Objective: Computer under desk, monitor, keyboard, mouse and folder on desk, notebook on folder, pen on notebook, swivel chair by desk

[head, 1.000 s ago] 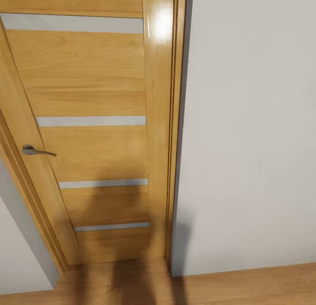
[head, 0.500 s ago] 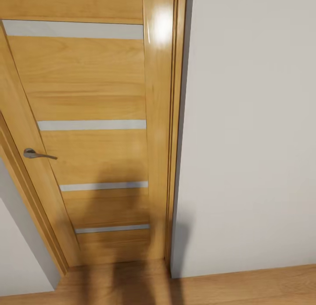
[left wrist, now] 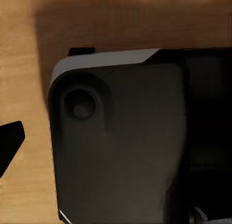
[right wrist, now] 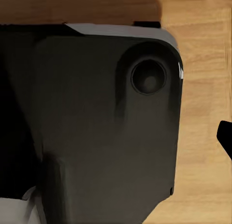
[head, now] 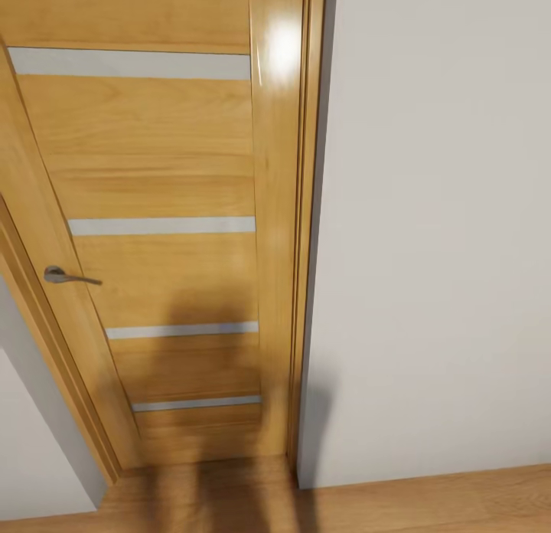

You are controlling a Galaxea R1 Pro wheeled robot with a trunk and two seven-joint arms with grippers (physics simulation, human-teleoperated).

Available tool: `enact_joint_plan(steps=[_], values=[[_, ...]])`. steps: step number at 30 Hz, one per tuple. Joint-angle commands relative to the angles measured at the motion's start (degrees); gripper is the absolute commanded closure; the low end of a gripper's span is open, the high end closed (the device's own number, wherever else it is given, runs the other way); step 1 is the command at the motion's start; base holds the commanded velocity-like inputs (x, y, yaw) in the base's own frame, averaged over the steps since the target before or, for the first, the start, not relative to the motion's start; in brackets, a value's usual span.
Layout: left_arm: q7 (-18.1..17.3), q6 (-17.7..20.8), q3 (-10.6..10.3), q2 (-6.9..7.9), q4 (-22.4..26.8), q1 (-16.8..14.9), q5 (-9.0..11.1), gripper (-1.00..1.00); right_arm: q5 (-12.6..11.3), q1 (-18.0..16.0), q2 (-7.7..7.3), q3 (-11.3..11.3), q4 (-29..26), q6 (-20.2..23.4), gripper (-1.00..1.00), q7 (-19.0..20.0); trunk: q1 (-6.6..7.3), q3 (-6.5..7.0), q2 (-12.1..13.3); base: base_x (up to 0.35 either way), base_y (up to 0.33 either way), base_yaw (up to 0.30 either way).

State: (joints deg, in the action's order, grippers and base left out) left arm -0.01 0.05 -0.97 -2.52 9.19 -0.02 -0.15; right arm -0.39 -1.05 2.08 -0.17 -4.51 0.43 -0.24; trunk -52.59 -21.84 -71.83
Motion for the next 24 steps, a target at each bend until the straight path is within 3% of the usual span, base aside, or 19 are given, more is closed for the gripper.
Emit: enact_joint_plan(steps=[1,4,5,7,9,11,17,24], values=[[0.0,0.0,-0.1,-0.03,2.6,0.0,0.0,-1.00,-0.1,0.0,0.02,-0.1,-2.1,0.1,-1.00,-0.1,0.23,0.12,0.4,0.000,0.000,0.000],[0.1,-0.2,0.0,0.05,9.5,0.0,0.1,-1.00,-0.1,0.0,-0.03,-0.1,-8.5,-0.5,-1.00,-0.1,0.89,0.66,1.6,0.000,0.000,0.000],[0.1,-0.7,0.1,1.68,16.8,0.0,0.2,-1.00,-0.1,0.0,-0.21,-0.2,-14.1,-5.5,-1.00,-0.1,1.11,0.84,2.0,0.000,0.000,0.000],[0.1,-2.2,0.5,2.84,19.7,0.0,0.9,-1.00,-0.1,0.0,-0.25,-0.2,-17.4,-12.5,-1.00,-0.1,1.55,1.20,2.8,0.000,0.000,0.000],[-0.1,-4.1,2.2,3.31,20.3,0.0,3.8,-1.00,-0.1,-0.1,-0.19,-0.3,-19.6,-20.1,-1.00,-0.2,1.98,1.55,3.6,0.000,0.000,0.000],[-0.5,-6.2,3.9,4.24,18.3,0.0,6.0,-1.00,-0.1,-1.0,-0.41,-0.4,-20.3,-24.5,-1.00,-0.7,2.42,1.91,4.4,0.000,0.000,0.000],[-0.3,-8.8,5.0,5.34,16.1,0.0,7.5,-1.00,-0.3,-3.2,-0.50,-0.5,-18.7,-26.6,-1.00,-4.7,3.74,2.99,6.8,0.000,0.000,0.000],[-0.5,-10.2,6.0,5.19,15.8,0.0,10.7,-1.00,-0.1,-3.3,-0.57,-0.5,-18.7,-27.5,-1.00,-5.3,5.28,4.25,9.6,0.000,0.000,0.000]])
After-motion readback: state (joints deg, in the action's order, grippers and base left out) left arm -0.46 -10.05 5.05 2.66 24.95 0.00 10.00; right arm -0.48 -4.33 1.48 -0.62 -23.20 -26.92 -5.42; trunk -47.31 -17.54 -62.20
